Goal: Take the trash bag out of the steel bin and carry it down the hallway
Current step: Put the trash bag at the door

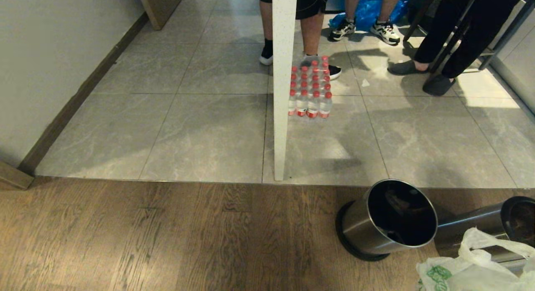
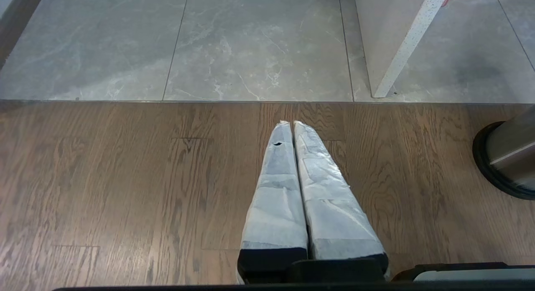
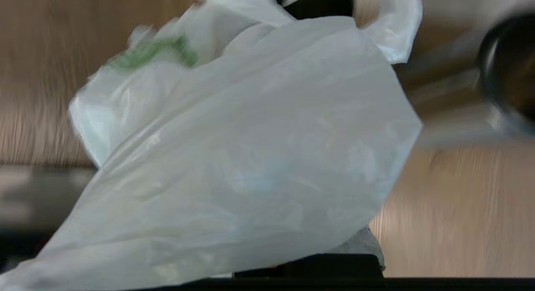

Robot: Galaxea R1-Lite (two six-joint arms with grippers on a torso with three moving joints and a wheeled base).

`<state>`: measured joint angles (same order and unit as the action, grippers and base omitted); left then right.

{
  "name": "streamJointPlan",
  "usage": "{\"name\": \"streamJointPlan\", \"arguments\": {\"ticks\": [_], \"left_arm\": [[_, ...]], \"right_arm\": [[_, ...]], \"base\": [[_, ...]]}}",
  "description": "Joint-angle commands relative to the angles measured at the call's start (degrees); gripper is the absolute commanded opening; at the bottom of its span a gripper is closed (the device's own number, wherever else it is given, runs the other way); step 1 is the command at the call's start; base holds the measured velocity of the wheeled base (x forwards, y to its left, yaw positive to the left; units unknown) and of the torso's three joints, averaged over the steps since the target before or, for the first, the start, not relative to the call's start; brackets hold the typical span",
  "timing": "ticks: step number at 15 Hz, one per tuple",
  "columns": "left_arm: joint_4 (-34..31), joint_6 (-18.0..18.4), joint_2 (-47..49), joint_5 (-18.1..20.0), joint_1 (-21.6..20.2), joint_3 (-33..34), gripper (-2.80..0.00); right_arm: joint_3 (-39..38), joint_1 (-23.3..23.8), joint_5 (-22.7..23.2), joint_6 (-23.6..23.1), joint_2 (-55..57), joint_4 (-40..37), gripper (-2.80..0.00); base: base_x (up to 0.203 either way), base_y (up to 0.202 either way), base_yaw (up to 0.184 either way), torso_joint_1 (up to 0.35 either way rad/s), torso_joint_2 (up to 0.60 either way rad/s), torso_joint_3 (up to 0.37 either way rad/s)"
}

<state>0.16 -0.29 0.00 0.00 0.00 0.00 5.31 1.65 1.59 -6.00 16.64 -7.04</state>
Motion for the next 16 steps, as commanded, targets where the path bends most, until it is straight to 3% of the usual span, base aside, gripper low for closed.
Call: {"name": "streamJointPlan", "arguments": {"ticks": [1, 7, 16], "left_arm": [[0.02, 0.02, 0.00, 0.00, 0.00, 0.00, -2.80], [0.02, -0.06, 0.00, 0.00, 0.00, 0.00, -2.80], [0.02, -0.01, 0.00, 0.00, 0.00, 0.00, -2.80]], "right_arm": [[-2.63, -0.81, 0.00, -0.38, -6.37, 4.01, -2.80], [-2.90, -1.59, -0.01, -0.50, -16.76, 4.23, -2.80], [-5.31, -1.65, -0.44, 2.52, -16.66, 7.42, -2.80]], "base": [[0.000, 0.000, 0.000, 0.000, 0.00, 0.000], [0.000, 0.000, 0.000, 0.000, 0.00, 0.000], [0.000, 0.000, 0.000, 0.000, 0.00, 0.000]]}}
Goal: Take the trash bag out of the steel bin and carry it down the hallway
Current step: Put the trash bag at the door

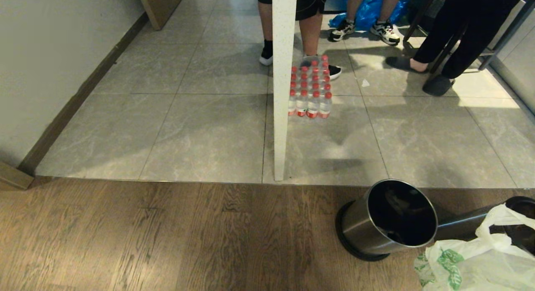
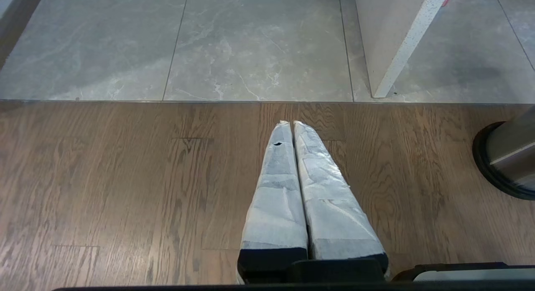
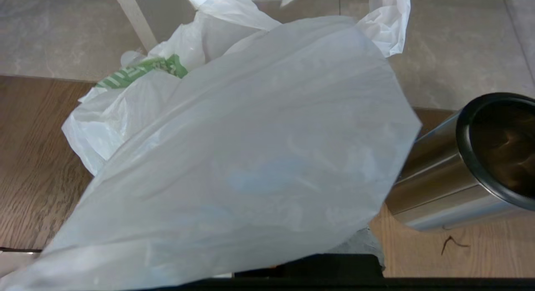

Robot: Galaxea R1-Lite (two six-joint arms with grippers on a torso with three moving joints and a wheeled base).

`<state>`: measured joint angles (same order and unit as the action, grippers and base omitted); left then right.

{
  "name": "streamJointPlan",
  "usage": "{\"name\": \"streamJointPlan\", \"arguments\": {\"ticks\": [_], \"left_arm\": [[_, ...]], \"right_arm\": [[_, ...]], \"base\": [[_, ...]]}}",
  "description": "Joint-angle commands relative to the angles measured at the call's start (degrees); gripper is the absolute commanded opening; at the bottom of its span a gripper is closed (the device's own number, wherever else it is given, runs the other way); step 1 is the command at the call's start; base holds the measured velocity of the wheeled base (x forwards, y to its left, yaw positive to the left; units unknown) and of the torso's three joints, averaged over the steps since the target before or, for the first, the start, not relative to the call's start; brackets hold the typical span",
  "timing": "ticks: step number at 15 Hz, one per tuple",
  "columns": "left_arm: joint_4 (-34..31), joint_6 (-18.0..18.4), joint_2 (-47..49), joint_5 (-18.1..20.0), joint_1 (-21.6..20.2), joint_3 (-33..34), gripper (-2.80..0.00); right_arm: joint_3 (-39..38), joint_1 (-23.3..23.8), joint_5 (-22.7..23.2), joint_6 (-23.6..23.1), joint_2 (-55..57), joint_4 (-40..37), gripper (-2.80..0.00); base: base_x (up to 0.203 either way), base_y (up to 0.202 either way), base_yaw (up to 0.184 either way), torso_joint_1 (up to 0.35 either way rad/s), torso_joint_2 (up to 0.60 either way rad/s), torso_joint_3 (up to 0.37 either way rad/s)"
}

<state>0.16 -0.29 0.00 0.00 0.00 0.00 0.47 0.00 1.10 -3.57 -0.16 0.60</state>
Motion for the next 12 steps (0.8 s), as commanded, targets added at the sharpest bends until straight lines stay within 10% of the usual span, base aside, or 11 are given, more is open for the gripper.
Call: {"name": "streamJointPlan", "arguments": {"ticks": [1, 12], "left_arm": [[0.02, -0.01, 0.00, 0.00, 0.00, 0.00, -2.80], [0.02, -0.06, 0.00, 0.00, 0.00, 0.00, -2.80]], "right_arm": [[-0.38, 0.00, -0.04, -0.21, 0.16, -0.25, -2.80], [-0.56, 0.00, -0.04, 0.35, 0.16, -0.25, -2.80]], "base": [[0.000, 0.000, 0.000, 0.000, 0.00, 0.000], [0.000, 0.000, 0.000, 0.000, 0.00, 0.000]]}}
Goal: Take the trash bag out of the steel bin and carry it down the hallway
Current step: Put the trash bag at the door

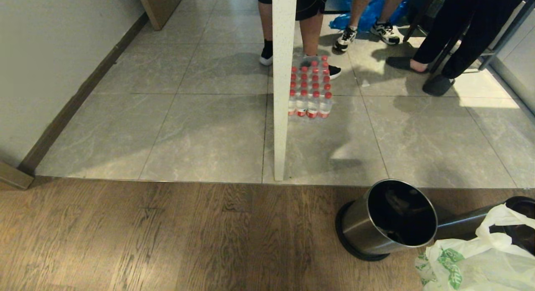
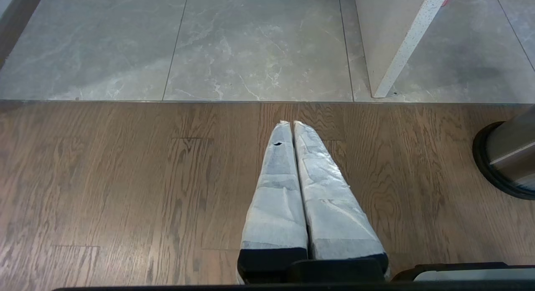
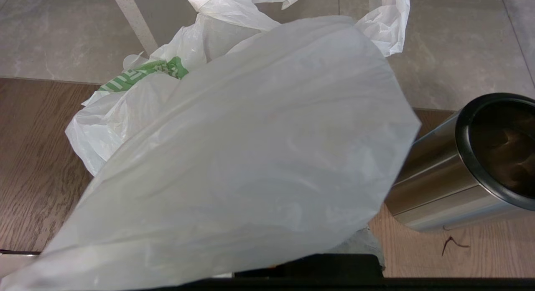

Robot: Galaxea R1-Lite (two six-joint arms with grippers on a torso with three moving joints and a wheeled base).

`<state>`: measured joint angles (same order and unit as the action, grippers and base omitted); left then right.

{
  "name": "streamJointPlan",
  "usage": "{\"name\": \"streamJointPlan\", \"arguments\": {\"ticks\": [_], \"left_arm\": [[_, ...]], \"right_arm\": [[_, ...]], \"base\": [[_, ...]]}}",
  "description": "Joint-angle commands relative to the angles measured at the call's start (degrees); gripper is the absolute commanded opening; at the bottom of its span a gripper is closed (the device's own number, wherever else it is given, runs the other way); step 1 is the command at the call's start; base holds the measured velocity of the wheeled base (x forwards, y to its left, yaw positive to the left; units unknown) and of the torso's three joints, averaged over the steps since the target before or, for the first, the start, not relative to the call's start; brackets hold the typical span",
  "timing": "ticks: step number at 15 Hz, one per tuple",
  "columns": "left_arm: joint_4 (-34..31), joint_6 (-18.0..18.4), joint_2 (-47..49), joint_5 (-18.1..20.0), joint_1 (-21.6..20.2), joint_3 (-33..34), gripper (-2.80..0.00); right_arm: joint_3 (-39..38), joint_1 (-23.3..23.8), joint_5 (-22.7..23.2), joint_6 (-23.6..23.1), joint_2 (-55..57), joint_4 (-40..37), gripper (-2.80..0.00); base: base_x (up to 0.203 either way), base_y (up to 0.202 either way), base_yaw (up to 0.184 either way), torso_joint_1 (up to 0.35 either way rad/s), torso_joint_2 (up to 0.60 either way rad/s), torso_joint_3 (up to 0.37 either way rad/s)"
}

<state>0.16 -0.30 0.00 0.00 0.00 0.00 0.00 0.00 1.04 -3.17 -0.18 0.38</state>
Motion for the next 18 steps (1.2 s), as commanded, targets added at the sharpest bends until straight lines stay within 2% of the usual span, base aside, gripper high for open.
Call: {"name": "streamJointPlan", "arguments": {"ticks": [1, 7, 18], "left_arm": [[0.02, -0.05, 0.00, 0.00, 0.00, 0.00, -2.80], [0.02, -0.40, 0.00, 0.00, 0.00, 0.00, -2.80], [0.02, -0.40, 0.00, 0.00, 0.00, 0.00, -2.80]], "right_arm": [[0.00, 0.00, 0.02, 0.00, 0.18, -0.03, -2.80], [0.00, 0.00, 0.02, -0.09, 0.18, -0.03, -2.80], [0.00, 0.00, 0.02, 0.00, 0.18, -0.03, -2.80]], "base": [[0.000, 0.000, 0.000, 0.000, 0.00, 0.000], [0.000, 0.000, 0.000, 0.000, 0.00, 0.013], [0.000, 0.000, 0.000, 0.002, 0.00, 0.190]]}}
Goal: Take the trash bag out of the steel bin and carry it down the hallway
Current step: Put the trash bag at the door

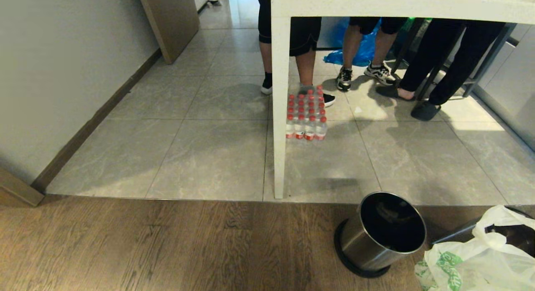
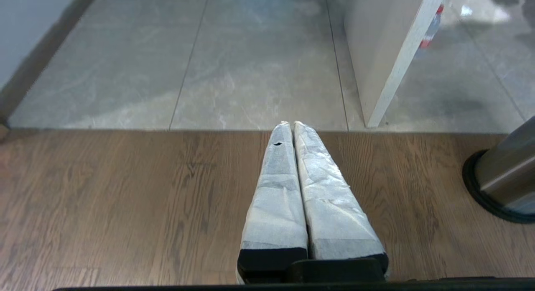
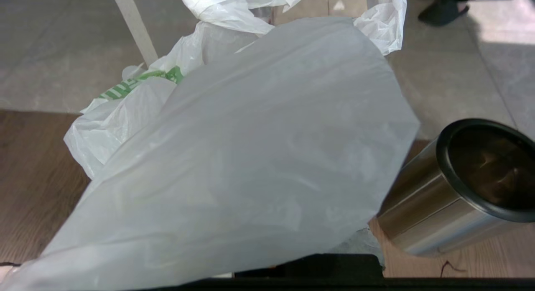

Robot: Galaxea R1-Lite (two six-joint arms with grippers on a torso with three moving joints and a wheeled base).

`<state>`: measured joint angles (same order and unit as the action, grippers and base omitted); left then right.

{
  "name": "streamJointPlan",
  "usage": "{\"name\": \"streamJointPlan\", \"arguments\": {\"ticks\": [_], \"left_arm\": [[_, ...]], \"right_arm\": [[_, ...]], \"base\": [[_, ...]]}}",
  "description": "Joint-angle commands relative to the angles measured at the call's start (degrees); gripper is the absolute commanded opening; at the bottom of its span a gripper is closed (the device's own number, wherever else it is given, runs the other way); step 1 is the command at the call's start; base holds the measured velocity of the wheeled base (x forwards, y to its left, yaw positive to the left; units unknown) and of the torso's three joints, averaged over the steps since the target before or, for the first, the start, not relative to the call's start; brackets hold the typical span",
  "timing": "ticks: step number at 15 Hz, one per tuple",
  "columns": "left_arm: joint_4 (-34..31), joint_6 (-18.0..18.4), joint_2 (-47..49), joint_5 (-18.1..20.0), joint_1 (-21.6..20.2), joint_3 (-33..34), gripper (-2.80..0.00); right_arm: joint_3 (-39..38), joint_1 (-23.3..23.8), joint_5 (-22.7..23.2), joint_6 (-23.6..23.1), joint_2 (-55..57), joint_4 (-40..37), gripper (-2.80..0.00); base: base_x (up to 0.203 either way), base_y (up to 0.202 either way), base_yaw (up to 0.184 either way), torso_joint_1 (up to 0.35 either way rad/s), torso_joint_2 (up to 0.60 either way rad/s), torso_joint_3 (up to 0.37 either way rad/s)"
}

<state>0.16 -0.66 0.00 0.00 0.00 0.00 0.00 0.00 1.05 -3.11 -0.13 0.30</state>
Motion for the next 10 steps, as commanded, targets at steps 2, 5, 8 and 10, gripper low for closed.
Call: {"name": "streamJointPlan", "arguments": {"ticks": [2, 5, 8, 10], "left_arm": [[0.02, -0.04, 0.00, 0.00, 0.00, 0.00, -2.80], [0.02, -0.04, 0.00, 0.00, 0.00, 0.00, -2.80], [0.02, -0.04, 0.00, 0.00, 0.00, 0.00, -2.80], [0.02, -0.04, 0.00, 0.00, 0.00, 0.00, -2.80]], "right_arm": [[-0.01, 0.00, 0.01, -0.06, 0.13, 0.05, -2.80], [-0.03, 0.00, 0.01, -0.08, 0.13, 0.05, -2.80], [-0.01, 0.00, 0.01, -0.06, 0.13, 0.05, -2.80], [-0.08, 0.00, 0.01, -0.11, 0.13, 0.05, -2.80]], "base": [[0.000, 0.000, 0.000, 0.002, 0.00, 0.205], [0.000, 0.000, 0.000, 0.003, 0.00, 0.201], [0.000, 0.000, 0.000, 0.001, 0.00, 0.204], [0.000, 0.000, 0.000, 0.002, 0.00, 0.201]]}}
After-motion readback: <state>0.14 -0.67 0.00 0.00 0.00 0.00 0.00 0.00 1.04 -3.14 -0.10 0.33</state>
